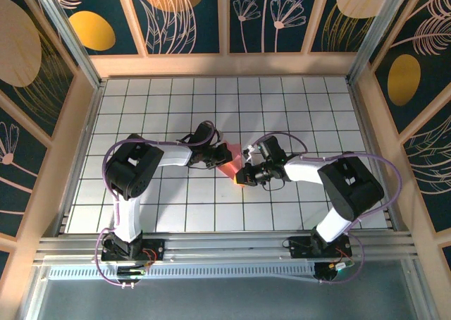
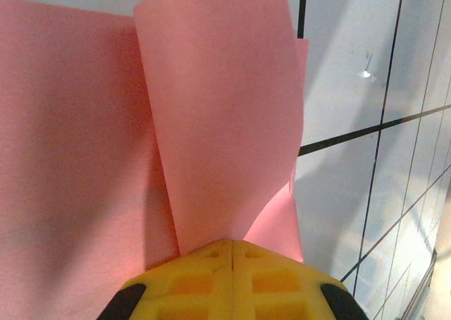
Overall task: Fold a paper plane with a square sheet of paper (fold left side to right side)
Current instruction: Fourth fold the wing at the center of the table.
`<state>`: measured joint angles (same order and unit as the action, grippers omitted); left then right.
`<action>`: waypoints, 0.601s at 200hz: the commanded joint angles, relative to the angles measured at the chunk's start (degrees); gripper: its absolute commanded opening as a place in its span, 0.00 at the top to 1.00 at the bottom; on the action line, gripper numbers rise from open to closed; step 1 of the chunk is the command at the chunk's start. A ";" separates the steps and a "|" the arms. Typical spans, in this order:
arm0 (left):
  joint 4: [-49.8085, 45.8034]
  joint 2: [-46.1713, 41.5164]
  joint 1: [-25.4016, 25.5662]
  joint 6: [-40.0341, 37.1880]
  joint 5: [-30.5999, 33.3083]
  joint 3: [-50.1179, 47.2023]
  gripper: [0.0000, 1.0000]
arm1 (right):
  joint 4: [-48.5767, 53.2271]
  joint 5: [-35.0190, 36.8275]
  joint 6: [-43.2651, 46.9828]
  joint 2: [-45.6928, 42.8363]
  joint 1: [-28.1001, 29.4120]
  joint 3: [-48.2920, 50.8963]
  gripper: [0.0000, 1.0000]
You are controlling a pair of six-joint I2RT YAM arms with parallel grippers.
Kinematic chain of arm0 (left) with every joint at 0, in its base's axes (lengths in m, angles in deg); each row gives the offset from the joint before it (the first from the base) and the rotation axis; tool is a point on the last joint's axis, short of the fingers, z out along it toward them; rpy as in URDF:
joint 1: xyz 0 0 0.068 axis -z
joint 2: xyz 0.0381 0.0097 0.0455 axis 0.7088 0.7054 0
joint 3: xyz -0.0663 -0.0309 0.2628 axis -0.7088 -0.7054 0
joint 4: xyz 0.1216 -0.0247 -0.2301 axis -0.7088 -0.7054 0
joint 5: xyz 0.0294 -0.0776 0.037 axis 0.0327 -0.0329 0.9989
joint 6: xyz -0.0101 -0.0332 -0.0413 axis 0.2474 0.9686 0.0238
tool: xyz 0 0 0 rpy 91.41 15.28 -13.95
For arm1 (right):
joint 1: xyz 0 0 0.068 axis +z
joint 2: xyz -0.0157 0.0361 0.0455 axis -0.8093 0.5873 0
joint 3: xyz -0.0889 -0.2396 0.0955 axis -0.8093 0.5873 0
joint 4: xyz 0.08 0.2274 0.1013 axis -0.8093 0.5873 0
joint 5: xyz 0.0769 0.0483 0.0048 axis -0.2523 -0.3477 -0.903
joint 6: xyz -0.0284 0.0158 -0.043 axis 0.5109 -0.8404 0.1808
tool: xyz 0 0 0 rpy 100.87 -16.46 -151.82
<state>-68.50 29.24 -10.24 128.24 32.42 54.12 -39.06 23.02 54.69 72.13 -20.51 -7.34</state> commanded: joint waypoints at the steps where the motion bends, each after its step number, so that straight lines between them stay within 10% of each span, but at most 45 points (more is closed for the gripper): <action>1: -4.91 1.87 0.16 -0.88 4.22 -1.60 1.00 | -1.93 -0.37 -0.04 0.66 -0.71 1.10 1.00; 120: -5.15 1.95 0.15 -0.92 4.15 -1.38 1.00 | -3.68 -0.37 0.94 3.84 -1.44 1.60 1.00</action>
<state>-68.53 29.24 -10.24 128.24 32.44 54.12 -41.24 23.02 54.82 74.93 -21.48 -6.93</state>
